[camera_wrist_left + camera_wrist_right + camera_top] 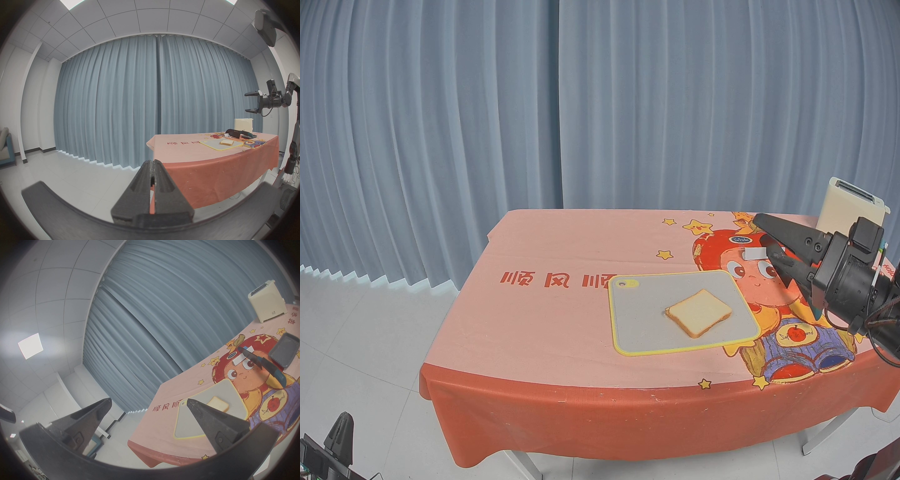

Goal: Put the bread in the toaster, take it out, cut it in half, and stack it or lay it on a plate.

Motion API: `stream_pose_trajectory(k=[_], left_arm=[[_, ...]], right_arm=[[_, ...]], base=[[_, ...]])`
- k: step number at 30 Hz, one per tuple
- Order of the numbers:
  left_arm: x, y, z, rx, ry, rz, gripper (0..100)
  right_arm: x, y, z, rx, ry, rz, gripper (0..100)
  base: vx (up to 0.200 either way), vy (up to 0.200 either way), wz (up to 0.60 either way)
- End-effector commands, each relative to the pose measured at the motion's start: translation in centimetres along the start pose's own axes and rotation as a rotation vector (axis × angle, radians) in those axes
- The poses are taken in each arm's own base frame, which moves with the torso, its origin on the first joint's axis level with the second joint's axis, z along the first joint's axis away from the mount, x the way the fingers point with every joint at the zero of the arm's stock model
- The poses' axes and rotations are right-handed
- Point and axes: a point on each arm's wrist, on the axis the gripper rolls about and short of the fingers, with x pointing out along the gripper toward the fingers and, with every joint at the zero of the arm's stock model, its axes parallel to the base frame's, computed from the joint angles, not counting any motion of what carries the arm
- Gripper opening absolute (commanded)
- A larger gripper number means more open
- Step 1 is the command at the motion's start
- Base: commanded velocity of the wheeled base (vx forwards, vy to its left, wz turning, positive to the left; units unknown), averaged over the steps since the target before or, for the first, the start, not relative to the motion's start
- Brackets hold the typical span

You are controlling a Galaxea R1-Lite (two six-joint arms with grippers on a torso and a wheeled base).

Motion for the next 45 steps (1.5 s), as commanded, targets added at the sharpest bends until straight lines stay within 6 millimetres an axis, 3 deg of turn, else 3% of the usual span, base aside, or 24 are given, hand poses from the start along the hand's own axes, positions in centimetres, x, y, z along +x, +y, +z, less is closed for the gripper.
stream_pose_trajectory(k=[1, 9, 14, 21, 45], left_arm=[[0.0, 0.0, -0.5, 0.0, 0.001, 0.0, 0], [0.0, 0.0, -0.5, 0.0, 0.001, 0.001, 0], [0.0, 0.0, -0.5, 0.0, 0.0, 0.001, 0], [0.0, 0.0, -0.5, 0.0, 0.0, 0.001, 0], [0.0, 0.0, -0.5, 0.0, 0.001, 0.001, 0]], right_arm=[[0.0, -0.1, -0.5, -0.014, 0.02, -0.002, 100], [-0.1, -0.4, -0.9, -0.046, 0.028, 0.0, 100], [0.7, -1.6, -2.5, -0.19, -0.018, 0.043, 100], [1.1, -1.2, -1.5, -0.143, -0.132, 0.109, 100], [0.8, -1.7, -1.7, -0.201, -0.129, 0.08, 100]], base=[[0.0, 0.0, 0.0], [0.0, 0.0, 0.0], [0.0, 0.0, 0.0], [0.0, 0.0, 0.0], [0.0, 0.0, 0.0]])
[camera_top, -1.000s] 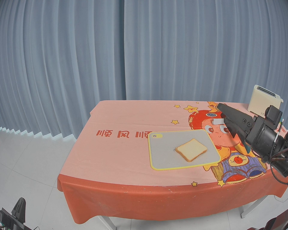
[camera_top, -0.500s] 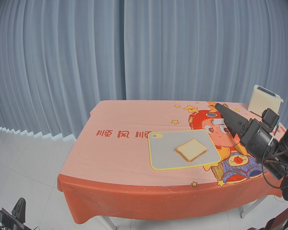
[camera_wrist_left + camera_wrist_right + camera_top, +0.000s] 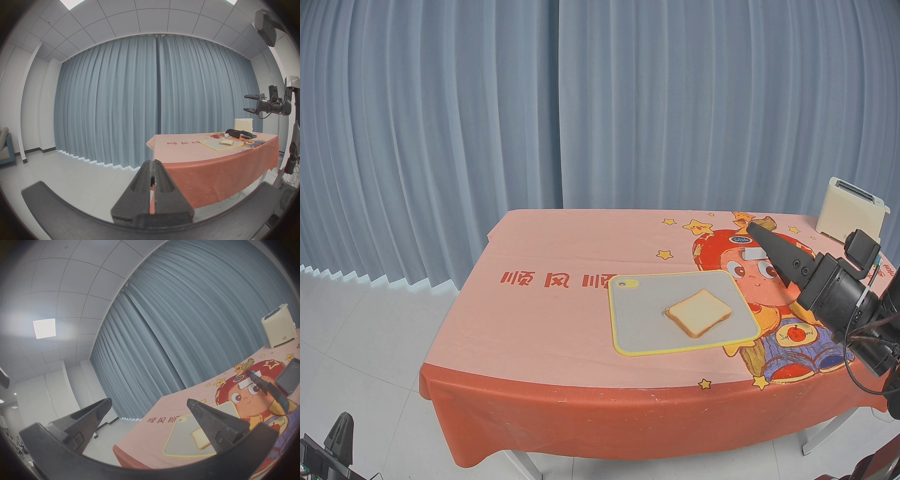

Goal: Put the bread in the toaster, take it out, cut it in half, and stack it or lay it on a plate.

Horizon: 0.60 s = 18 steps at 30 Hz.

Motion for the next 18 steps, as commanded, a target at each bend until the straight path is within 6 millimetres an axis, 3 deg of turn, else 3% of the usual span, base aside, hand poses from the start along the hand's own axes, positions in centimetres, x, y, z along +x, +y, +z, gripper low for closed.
stream_pose_trajectory(k=[1, 18], left_arm=[[0.01, 0.0, -0.53, 0.0, 0.001, 0.001, 0], [0.01, 0.0, -0.53, 0.0, 0.001, 0.001, 0]], right_arm=[[-0.01, 0.01, 0.0, 0.0, 0.0, 0.001, 100], [0.0, -0.23, 0.36, -0.019, -0.016, -0.011, 100]], base=[[0.0, 0.0, 0.0], [0.0, 0.0, 0.0]])
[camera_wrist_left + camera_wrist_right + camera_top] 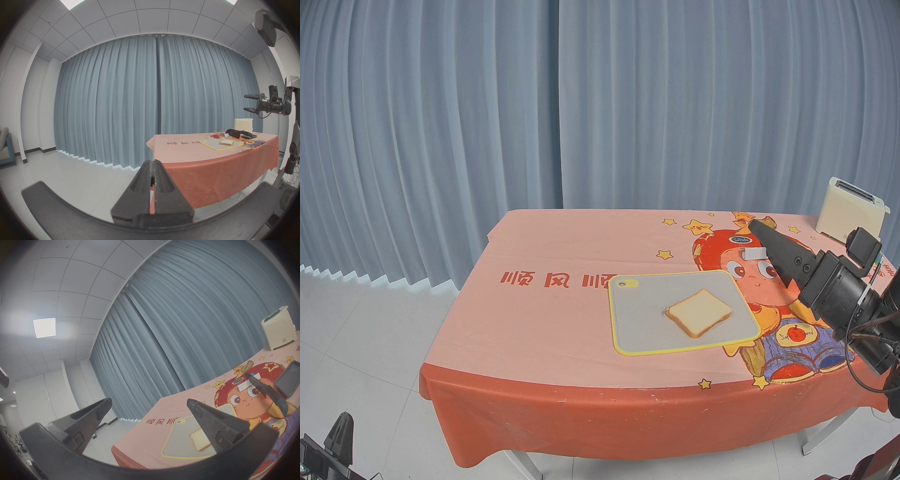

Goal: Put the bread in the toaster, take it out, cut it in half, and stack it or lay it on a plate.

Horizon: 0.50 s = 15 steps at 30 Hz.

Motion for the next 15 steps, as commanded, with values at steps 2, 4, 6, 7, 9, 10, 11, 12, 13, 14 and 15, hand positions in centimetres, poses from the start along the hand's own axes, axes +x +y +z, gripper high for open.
stream_pose_trajectory(k=[2, 4, 6, 7, 9, 10, 11, 12, 13, 14, 15], left_arm=[[0.0, 0.0, -0.5, 0.0, 0.0, 0.001, 0], [0.0, 0.0, -0.5, 0.0, 0.002, 0.001, 0], [0.0, 0.0, -0.5, 0.0, 0.002, 0.001, 0], [0.0, 0.0, -0.5, 0.0, 0.002, 0.001, 0], [0.0, 0.0, -0.5, 0.0, 0.0, 0.0, 0], [0.0, 0.0, -0.5, 0.0, 0.002, 0.0, 0], [0.0, 0.0, -0.5, 0.0, 0.0, 0.0, 0], [0.0, 0.0, -0.5, 0.0, 0.0, 0.0, 0], [0.0, 0.0, -0.5, 0.0, 0.002, 0.0, 0], [0.0, 0.0, -0.5, 0.0, 0.0, 0.0, 0], [0.0, 0.0, -0.5, 0.0, 0.002, 0.001, 0]], right_arm=[[0.0, -0.3, 0.3, -0.018, -0.013, -0.015, 100], [-0.1, -0.5, 0.5, -0.03, -0.021, -0.021, 100], [-0.1, -0.6, 0.6, -0.032, -0.024, -0.026, 100], [-0.1, -0.7, 0.6, -0.034, -0.028, -0.033, 100], [-0.1, -0.7, 0.7, -0.035, -0.031, -0.035, 100], [-0.1, -0.9, 0.9, -0.042, -0.037, -0.043, 100], [-0.1, -1.0, 0.9, -0.047, -0.039, -0.047, 100], [-0.1, -1.0, 0.9, -0.047, -0.039, -0.047, 100], [-0.1, -1.1, 1.0, -0.06, -0.042, -0.055, 100], [-0.1, -1.3, 1.0, -0.065, -0.043, -0.061, 100], [-0.1, -1.4, 1.1, -0.074, -0.045, -0.069, 100]], base=[[0.0, 0.0, 0.0], [0.0, 0.0, 0.0], [0.0, 0.0, 0.0], [0.0, 0.0, 0.0], [0.0, 0.0, 0.0], [0.0, 0.0, 0.0], [0.0, 0.0, 0.0], [0.0, 0.0, 0.0], [0.0, 0.0, 0.0], [0.0, 0.0, 0.0], [0.0, 0.0, 0.0]])
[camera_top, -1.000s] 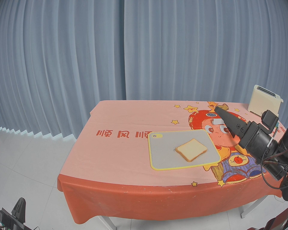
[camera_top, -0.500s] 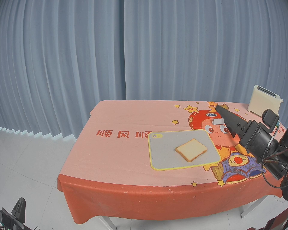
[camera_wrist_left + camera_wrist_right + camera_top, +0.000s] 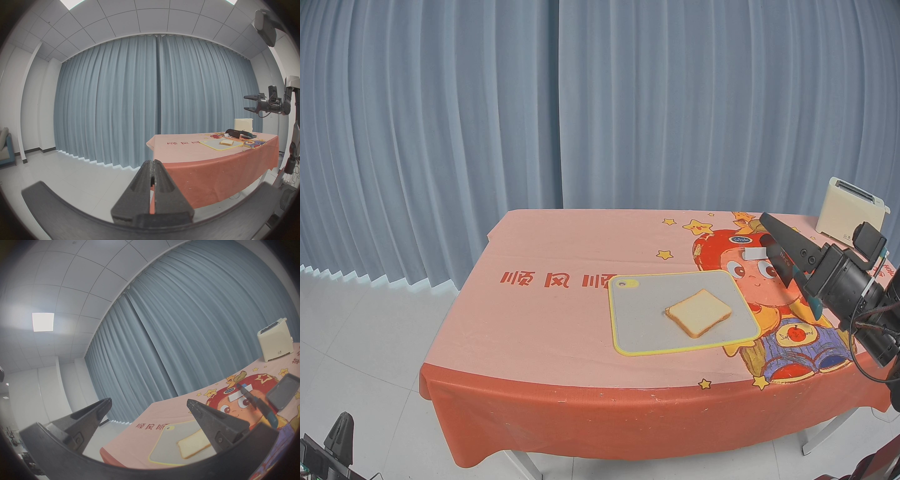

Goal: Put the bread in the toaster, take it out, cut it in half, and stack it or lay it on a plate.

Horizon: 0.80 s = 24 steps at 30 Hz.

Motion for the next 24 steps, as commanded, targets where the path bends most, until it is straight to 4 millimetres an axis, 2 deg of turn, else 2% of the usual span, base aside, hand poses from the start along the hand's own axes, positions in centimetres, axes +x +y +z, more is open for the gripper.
stream_pose_trajectory(k=[1, 20, 24], left_arm=[[0.0, 0.0, -0.5, 0.0, 0.0, 0.001, 0], [0.0, 0.0, -0.5, 0.0, 0.0, 0.001, 0], [0.0, 0.0, -0.5, 0.0, 0.0, 0.001, 0]], right_arm=[[0.0, -0.5, 0.1, -0.018, -0.005, -0.025, 100], [-0.7, -4.9, 0.7, -0.23, 0.042, -0.255, 100], [-0.9, -5.3, 0.6, -0.245, 0.047, -0.271, 100]], base=[[0.0, 0.0, 0.0], [0.0, 0.0, 0.0], [0.0, 0.0, 0.0]])
